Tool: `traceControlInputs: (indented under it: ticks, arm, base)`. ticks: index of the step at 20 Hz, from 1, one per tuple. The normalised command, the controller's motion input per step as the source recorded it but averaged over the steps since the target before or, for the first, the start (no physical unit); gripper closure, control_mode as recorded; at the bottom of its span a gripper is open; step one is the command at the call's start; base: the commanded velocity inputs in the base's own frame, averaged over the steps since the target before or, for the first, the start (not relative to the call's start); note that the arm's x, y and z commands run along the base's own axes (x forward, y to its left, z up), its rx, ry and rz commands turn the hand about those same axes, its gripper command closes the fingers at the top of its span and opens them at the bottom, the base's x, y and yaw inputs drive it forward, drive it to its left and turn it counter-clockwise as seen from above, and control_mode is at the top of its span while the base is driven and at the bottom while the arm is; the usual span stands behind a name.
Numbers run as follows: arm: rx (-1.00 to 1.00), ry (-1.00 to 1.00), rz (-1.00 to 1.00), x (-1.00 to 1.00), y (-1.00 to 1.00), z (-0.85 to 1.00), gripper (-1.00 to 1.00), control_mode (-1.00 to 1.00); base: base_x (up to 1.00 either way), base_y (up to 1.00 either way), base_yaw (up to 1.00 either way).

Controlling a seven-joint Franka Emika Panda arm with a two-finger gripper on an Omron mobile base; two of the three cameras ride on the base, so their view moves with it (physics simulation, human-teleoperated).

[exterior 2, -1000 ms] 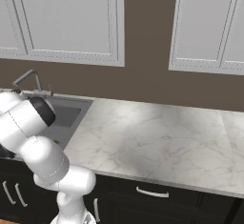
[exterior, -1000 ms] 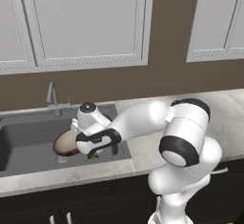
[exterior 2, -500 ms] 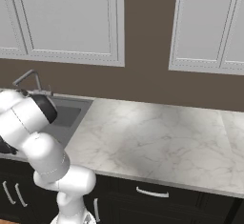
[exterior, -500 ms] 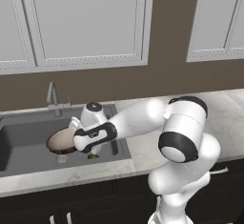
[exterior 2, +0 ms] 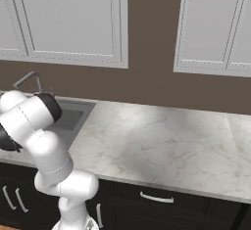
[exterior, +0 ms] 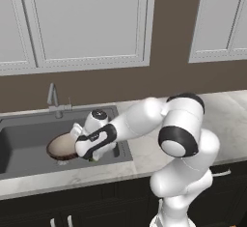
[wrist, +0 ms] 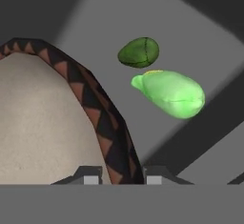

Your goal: Dump the avocado and corn from the bowl so the bowl can be washed. Place the bowl in the sink after clearing the leftovers.

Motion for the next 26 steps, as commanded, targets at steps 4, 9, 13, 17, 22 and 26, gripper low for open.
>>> traceControlInputs:
  ticks: [4, 9, 13, 17, 22, 26]
  arm:
    - [0.0, 0.02, 0.0, 0.04, 0.31, -0.07, 1.0, -1.0]
    - [0.0, 0.01, 0.0, 0.01, 0.24, -0.11, 1.0, -1.0]
    - [0.0, 0.02, 0.0, 0.03, 0.19, -0.05, 1.0, -1.0]
    - [-0.04, 0.05, 0.0, 0.02, 0.12, -0.15, 1.0, -1.0]
    - [-0.04, 0.05, 0.0, 0.11, 0.08, -0.14, 1.0, -1.0]
    - [-0.01, 0.1, 0.08, 0.36, 0.0, 0.0, 1.0, -1.0]
  base:
    - [0.0, 0.0, 0.0]
    - [0.0, 0.0, 0.0]
    - [0.0, 0.0, 0.0]
    - [0.0, 0.0, 0.0]
    - [0.0, 0.0, 0.0]
    - [0.0, 0.0, 0.0]
